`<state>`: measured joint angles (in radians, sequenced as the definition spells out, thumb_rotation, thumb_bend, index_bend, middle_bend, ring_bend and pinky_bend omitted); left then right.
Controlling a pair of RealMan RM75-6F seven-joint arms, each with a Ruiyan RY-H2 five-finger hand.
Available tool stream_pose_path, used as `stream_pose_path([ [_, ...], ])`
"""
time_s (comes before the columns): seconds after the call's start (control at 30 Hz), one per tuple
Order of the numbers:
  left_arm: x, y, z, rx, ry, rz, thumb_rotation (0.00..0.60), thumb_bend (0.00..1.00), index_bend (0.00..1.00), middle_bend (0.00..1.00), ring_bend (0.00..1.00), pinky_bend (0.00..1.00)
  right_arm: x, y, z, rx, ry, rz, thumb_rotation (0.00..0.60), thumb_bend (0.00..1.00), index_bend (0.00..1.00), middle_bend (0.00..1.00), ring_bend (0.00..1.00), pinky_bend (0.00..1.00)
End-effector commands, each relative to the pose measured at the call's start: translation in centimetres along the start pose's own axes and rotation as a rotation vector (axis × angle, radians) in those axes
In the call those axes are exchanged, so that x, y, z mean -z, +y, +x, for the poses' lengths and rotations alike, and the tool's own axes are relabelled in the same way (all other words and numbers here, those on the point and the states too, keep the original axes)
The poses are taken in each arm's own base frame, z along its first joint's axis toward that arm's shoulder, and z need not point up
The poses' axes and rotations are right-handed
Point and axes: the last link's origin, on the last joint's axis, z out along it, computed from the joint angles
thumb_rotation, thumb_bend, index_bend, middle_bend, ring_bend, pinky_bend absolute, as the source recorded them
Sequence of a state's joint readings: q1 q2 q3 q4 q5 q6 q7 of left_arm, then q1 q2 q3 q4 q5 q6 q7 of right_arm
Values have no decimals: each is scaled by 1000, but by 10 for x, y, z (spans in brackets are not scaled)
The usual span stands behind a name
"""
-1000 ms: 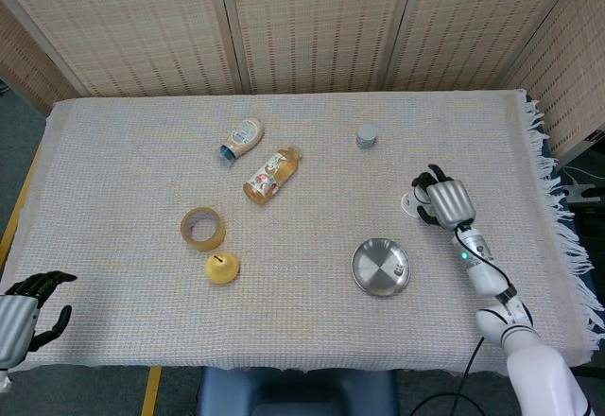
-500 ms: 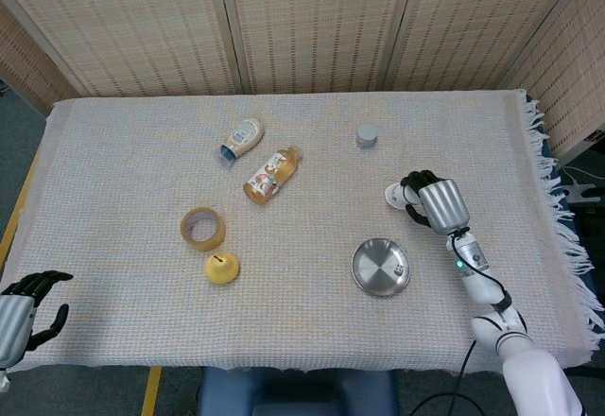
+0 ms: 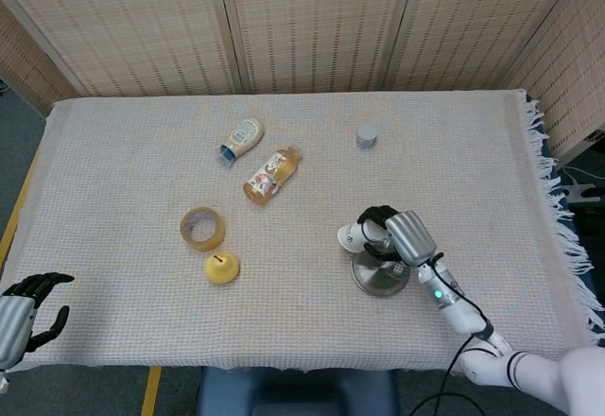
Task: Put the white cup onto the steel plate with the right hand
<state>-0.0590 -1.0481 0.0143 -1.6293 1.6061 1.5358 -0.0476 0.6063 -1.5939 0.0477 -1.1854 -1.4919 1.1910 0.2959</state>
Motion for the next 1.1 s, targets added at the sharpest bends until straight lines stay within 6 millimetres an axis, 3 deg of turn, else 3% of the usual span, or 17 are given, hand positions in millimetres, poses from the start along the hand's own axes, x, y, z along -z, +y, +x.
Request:
stream_pose_path([
  [0.03, 0, 0, 0, 1, -2, 1, 600, 430, 308, 321, 291, 440, 28, -9, 15, 37, -158, -69, 600, 224, 503, 441, 337, 713],
  [0.6, 0, 0, -1, -4, -12, 8, 600, 428, 308, 324, 291, 441, 38, -4, 7, 211, -248, -116, 600, 224, 496, 441, 336, 715],
  [1.1, 1, 1, -1, -5, -14, 4, 600, 429, 308, 326, 291, 442, 35, -12, 13, 256, -170, -56, 600, 224, 496, 441, 337, 720],
])
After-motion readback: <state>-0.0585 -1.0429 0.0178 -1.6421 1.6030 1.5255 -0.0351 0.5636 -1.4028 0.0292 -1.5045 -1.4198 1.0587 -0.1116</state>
